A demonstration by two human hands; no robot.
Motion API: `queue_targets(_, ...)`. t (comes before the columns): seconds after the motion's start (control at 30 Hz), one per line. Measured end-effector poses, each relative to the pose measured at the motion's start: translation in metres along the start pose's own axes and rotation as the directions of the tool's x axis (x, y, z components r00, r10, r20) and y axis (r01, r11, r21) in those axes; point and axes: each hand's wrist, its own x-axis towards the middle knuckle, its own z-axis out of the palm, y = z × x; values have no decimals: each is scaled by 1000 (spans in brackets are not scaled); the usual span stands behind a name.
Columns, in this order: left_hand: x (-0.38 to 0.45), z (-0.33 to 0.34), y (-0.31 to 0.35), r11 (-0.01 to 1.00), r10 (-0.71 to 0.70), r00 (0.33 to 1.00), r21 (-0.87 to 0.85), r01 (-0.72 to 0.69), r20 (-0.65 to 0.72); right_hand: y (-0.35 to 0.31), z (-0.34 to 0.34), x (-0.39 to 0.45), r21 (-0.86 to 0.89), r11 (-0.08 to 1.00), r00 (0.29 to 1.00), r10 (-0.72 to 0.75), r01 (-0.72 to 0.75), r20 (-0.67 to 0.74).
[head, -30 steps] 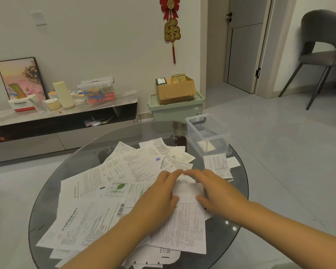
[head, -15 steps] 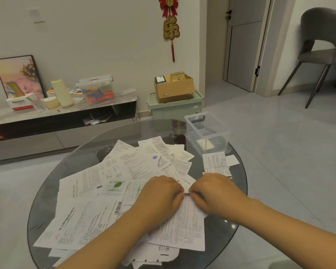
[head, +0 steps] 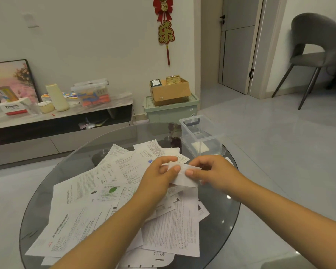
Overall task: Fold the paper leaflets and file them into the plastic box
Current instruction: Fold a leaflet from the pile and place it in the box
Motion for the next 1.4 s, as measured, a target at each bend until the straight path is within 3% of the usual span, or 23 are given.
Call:
queue_targets(0.07, 1, 3, -1, 1000, 26, 998, 13, -26, -57, 1, -1, 1, 29, 999, 999, 17, -16, -29)
queue_targets(0.13, 2, 5, -2, 971, 161, 983, 193, -142, -87, 4, -2, 2, 46, 999, 997, 11, -7, -78)
queue_targets(0.2, 2, 6, -1, 919, 244, 970, 315, -236, 13, 5, -5, 2, 27, 999, 992, -20, 23, -125)
queue_targets(0.27, 1, 10, -2, 915, 225, 969, 318, -247, 104, 5, -8, 2, 16, 999, 987, -34, 37, -155)
queue_targets(0.4, 3, 17, -2, 917, 229, 973, 334, -219, 11, 6, -11, 5, 11, 999, 972, -36, 40, -230)
queue_targets(0.47, 6, 18, -1, 911, 243, 970, 343, -229, 2, 7, -14, 6, -99, 993, 962, -82, 57, -261)
queue_targets(0.6, 16, 24, 3, 895, 253, 967, 376, -239, 13, 7, -26, 7, -273, 958, 971, -139, 83, -194)
queue_targets(0.73, 24, 35, 2, 867, 235, 967, 428, -256, 104, 17, -42, 8, -347, 938, 939, -139, 22, -315)
queue_targets(0.8, 27, 40, 0, 790, 217, 955, 538, -293, 201, 22, -47, 7, -463, 885, 937, -129, -38, -324)
queue_targets(0.9, 34, 44, -6, 574, 194, 902, 701, -423, 386, 32, -52, 8, -608, 792, 966, -110, -58, -236)
queue_targets(1.03, 44, 45, -14, 386, 196, 834, 742, -548, 515, 45, -49, 10, -566, 823, 995, -5, -54, -103)
queue_targets(1.17, 49, 49, -20, 300, 240, 815, 758, -580, 528, 50, -51, 14, -437, 894, 984, 20, -98, -178)
queue_targets(1.3, 52, 51, -18, 320, 307, 836, 778, -542, 456, 48, -55, 18, -278, 953, 955, 37, -123, -295)
queue_targets(1.4, 53, 50, -17, 368, 332, 851, 775, -514, 407, 44, -56, 16, -283, 959, 928, -80, -29, -364)
